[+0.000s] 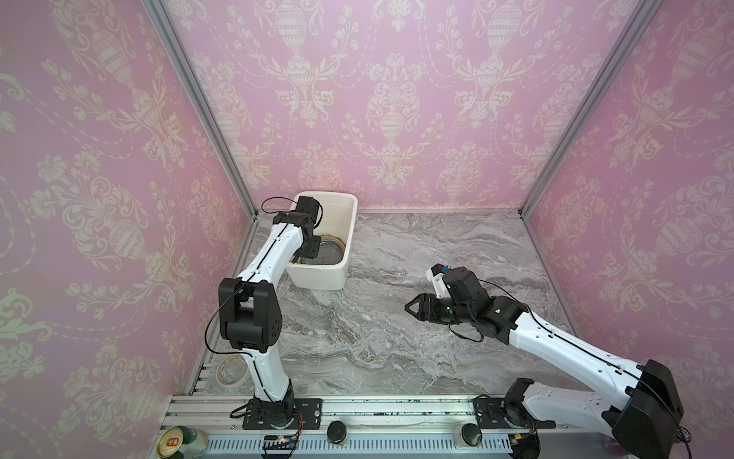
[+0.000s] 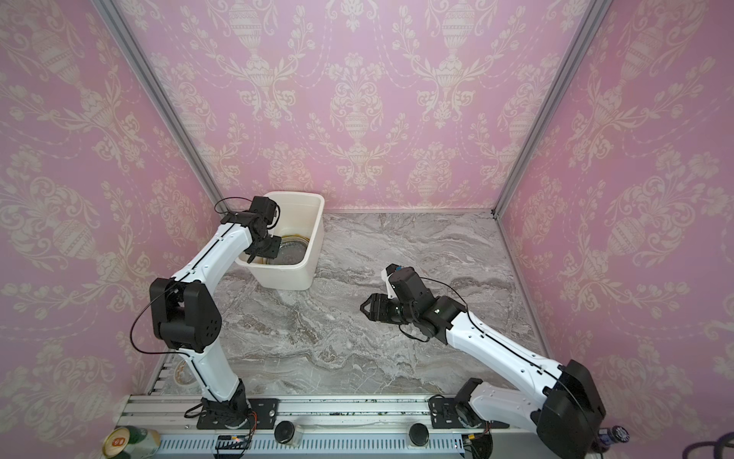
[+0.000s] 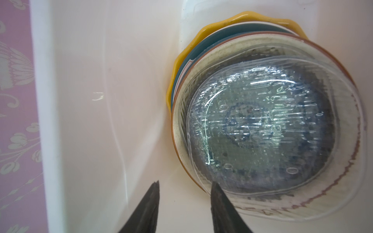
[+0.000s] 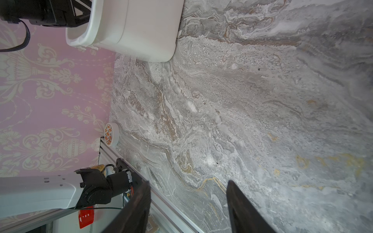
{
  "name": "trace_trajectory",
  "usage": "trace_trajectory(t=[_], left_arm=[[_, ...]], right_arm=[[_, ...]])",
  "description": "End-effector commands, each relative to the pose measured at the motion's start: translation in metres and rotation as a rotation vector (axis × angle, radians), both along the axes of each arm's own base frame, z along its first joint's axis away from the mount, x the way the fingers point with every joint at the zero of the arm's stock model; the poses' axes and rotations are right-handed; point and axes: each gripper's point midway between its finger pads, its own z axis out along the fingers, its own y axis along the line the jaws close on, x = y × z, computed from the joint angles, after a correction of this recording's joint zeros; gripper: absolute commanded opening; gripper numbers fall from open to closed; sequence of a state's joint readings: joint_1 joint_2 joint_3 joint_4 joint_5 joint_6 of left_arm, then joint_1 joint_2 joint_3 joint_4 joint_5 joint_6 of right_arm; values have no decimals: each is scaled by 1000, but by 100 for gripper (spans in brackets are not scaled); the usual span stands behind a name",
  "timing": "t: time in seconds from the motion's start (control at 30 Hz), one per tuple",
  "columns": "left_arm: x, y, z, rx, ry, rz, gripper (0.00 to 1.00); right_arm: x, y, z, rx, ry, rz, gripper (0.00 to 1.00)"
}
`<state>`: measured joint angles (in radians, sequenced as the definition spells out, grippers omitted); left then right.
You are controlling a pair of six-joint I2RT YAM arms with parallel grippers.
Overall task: Place the plates into the plastic bin on the countertop
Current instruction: Place the plate in the plastic bin.
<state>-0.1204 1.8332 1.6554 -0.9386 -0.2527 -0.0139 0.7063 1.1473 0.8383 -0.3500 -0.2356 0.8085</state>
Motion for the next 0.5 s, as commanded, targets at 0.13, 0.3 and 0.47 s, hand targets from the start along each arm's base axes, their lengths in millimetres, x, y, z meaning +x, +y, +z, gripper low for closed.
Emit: trace_trajectory(t=[0.13,0.3,0.47], left_arm=[[2,-7,74,-113,-264,34,72],[-2,-19,121,-238,-460,39,78],[-21,-25,165,-338,-651,26,87]], right_arm=[[7,-9,33,-11,-71,-17,69],[15,-25,59,-41,-127,-52,79],[33,-62,88,-71,-229,-187,100]])
